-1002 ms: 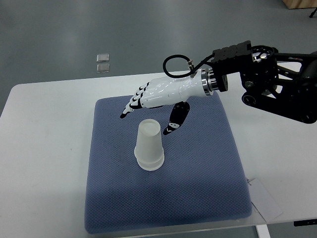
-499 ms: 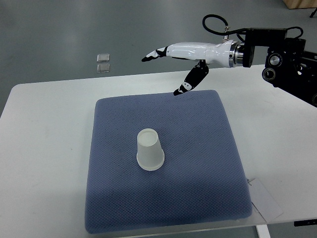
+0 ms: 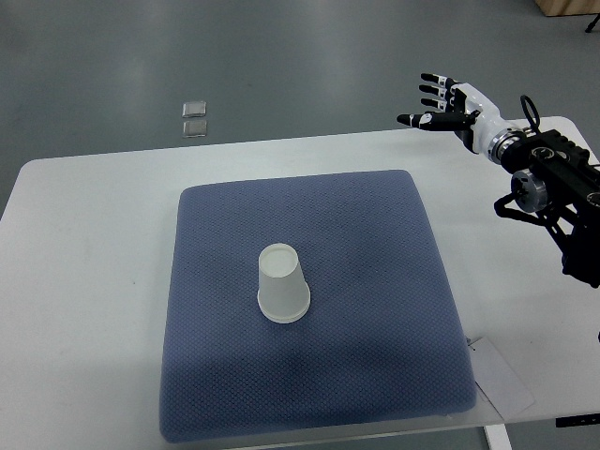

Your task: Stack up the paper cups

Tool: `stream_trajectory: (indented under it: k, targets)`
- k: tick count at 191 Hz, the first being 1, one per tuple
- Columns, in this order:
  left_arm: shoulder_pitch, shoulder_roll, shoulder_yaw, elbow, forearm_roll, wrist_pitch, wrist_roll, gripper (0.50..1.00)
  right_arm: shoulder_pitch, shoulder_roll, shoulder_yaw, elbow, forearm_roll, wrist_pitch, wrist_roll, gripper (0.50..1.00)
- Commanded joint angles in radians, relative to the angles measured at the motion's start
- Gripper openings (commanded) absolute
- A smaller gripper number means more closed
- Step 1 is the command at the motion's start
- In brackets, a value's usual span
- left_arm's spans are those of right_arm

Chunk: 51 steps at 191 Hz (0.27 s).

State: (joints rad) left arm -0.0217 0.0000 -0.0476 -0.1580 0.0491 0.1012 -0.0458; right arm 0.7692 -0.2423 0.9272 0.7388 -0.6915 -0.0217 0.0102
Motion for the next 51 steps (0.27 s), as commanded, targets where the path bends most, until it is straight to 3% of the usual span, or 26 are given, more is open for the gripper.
stream_trajectory:
  k: [1,22,51]
  targets:
    - [0.000,0.000,0.000,0.000,0.000,0.000,0.000,1.000,-0.027,0.020,0.015,-0.006,0.064,-0.090,0.007,0.913]
    - [0.000,0.000,0.000,0.000,0.000,0.000,0.000,1.000,-0.051,0.052,0.021,-0.004,0.082,-0.213,0.008,0.913]
    - [0.000,0.000,0.000,0.000,0.000,0.000,0.000,1.000,-0.057,0.063,0.021,-0.001,0.084,-0.261,0.010,0.913]
